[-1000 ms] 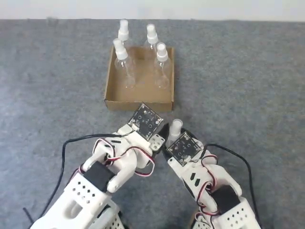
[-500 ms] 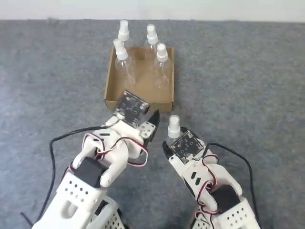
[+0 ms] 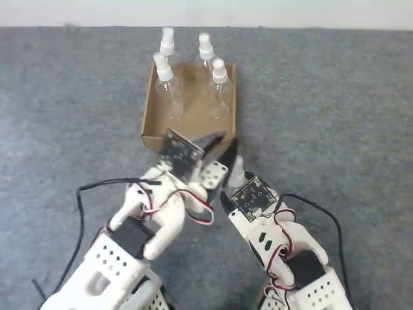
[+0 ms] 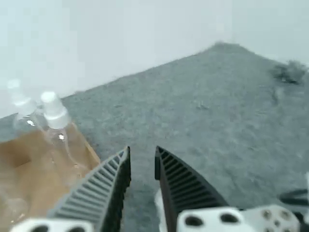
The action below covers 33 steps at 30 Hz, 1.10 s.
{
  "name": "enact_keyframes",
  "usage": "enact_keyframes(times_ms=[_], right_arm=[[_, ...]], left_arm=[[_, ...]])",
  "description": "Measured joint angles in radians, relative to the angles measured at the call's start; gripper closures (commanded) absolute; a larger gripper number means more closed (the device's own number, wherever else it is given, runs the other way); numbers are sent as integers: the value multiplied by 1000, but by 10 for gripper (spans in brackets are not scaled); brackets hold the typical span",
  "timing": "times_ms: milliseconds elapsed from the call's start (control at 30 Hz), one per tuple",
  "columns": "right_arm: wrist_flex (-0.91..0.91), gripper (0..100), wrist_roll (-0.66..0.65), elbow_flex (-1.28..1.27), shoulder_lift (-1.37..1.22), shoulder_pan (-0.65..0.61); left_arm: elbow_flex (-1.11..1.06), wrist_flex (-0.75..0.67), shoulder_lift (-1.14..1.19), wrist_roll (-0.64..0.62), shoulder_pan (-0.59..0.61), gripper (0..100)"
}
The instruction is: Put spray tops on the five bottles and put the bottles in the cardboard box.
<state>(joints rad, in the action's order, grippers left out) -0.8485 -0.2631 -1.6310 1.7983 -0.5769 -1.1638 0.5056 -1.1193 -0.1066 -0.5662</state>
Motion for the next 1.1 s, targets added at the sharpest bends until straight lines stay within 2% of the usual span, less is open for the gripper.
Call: enact_keyframes(times_ms=[267, 500, 600, 967, 1100], right_arm=[[0, 991, 0, 0, 0, 0], [0, 991, 0, -2, 0, 0], [0, 991, 0, -2, 0, 0], [0, 991, 2, -2, 0, 0], [0, 991, 6, 0, 0, 0]], left_arm=[[-52, 12, 0, 58, -37, 924], [68, 298, -15, 64, -37, 924], [103, 370, -15, 64, -37, 924], [120, 399, -25, 64, -37, 924], [117, 445, -132, 68, -41, 924]])
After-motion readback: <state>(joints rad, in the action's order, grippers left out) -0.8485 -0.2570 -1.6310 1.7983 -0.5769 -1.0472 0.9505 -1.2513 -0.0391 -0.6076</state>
